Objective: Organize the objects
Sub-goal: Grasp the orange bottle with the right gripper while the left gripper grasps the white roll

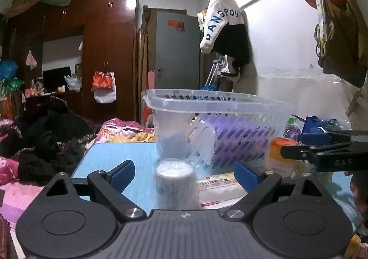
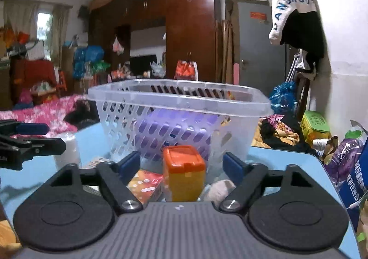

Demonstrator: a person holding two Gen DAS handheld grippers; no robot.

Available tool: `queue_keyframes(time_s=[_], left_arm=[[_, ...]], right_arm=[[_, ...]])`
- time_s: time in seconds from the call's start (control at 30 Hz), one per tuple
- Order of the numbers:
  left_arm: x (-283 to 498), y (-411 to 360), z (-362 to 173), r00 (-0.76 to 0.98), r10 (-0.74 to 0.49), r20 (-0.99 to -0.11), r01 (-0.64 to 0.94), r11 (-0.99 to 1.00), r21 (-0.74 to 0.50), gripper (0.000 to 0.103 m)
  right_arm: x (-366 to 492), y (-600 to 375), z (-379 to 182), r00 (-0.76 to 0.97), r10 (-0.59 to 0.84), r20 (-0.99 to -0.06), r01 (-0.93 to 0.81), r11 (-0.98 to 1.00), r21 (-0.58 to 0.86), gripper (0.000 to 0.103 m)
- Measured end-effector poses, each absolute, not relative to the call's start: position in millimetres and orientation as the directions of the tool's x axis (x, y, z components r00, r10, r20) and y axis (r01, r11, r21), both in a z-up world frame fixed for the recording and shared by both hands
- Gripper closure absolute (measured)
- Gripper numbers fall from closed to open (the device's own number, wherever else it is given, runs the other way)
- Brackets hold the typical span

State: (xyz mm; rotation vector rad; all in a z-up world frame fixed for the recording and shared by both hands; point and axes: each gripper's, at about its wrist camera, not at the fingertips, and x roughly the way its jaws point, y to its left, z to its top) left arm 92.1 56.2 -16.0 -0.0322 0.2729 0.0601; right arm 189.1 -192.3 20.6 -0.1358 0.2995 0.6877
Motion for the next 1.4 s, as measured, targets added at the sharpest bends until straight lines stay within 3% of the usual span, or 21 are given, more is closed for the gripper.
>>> queue_keyframes(time_s=[0.27,0.33,0.43,0.47,0.5,0.83,1.4], left_arm=[[97.3,62.6,-25.7,0.952,0.044,-0.303,-0.057,0.998,-0.034,0.008],[98.8,64.2,-28.2,0.950,0.040,-0.309,-0.055,0.998,-0.041,0.009],[100.8,61.7,-30.3,0.947,0.046,-0.318,-0.060,0.998,-0.035,0.027],[101.0,61.0,-31.3,0.946,0.051,-0.319,-0.064,0.997,-0.031,0.045],[100.5,59.8,-31.6,0.947,0.071,-0.314,-0.080,0.997,-0.017,0.053],[76.5,60.0,-15.0,0.977,0.058,-0.204,-0.065,0.998,-0.027,0.054],[47.9,29.9,45.1,0.996,-0.058,-0.068,0.058,0.998,0.001,0.054]], right_arm=[[190.2,-188.9,7.6,0.702,0.596,-0.390,-0.655,0.755,-0.025,0.058],[189.4,-191.2,7.4,0.696,0.601,-0.393,-0.665,0.746,-0.038,0.060],[188.0,-193.3,7.2,0.693,0.608,-0.386,-0.673,0.739,-0.044,0.060],[188.3,-193.3,7.5,0.692,0.612,-0.384,-0.674,0.738,-0.040,0.060],[187.4,-194.2,8.1,0.689,0.618,-0.378,-0.678,0.734,-0.035,0.060],[159.6,-225.5,36.8,0.689,0.690,-0.221,-0.708,0.706,-0.003,0.060],[156.5,-263.0,78.3,0.728,0.676,-0.114,-0.678,0.735,0.027,0.060]])
